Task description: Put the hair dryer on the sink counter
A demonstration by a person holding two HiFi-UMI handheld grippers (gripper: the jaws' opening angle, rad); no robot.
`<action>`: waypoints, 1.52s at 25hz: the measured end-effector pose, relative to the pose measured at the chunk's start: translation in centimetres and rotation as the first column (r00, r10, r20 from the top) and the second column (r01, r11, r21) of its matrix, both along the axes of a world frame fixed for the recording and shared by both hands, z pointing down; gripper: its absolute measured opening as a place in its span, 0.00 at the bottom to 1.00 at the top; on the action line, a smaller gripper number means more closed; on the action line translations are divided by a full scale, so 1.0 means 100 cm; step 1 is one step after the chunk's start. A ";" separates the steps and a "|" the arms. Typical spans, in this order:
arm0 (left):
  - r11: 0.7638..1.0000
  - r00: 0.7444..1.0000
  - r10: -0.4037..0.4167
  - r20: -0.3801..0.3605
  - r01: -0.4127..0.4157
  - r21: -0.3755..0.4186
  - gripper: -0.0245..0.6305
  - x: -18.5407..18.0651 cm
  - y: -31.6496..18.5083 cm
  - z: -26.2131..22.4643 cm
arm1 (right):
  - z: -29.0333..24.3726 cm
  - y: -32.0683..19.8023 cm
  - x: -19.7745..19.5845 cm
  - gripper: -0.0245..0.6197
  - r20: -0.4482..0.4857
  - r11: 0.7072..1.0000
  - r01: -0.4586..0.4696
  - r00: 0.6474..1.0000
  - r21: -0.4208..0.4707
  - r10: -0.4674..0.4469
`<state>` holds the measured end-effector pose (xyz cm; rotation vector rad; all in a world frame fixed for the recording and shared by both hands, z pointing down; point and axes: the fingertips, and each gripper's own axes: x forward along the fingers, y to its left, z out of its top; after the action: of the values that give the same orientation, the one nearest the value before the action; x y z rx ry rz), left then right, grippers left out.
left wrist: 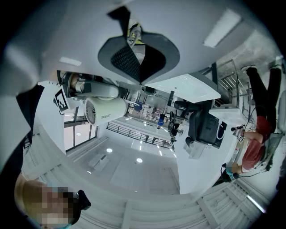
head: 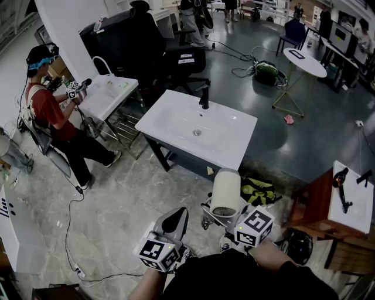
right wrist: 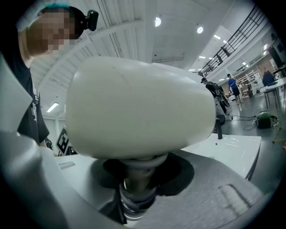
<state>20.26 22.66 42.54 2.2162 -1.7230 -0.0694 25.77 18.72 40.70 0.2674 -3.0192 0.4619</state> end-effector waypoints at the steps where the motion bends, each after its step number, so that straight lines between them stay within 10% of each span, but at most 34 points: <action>1: 1.000 1.000 -0.003 -0.003 0.003 -0.003 0.04 -0.001 0.000 -0.001 | 0.000 0.000 -0.001 0.29 -0.001 1.000 -0.001 1.000 -0.002 0.001; 38: 1.000 1.000 0.005 -0.028 -0.006 -0.030 0.04 -0.085 0.038 0.014 | 0.021 0.030 -0.084 0.29 -0.021 0.996 -0.019 1.000 -0.088 0.017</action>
<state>11.72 26.44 43.92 2.1882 -1.6918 -0.0721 17.38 21.69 42.80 0.2922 -2.9689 0.5884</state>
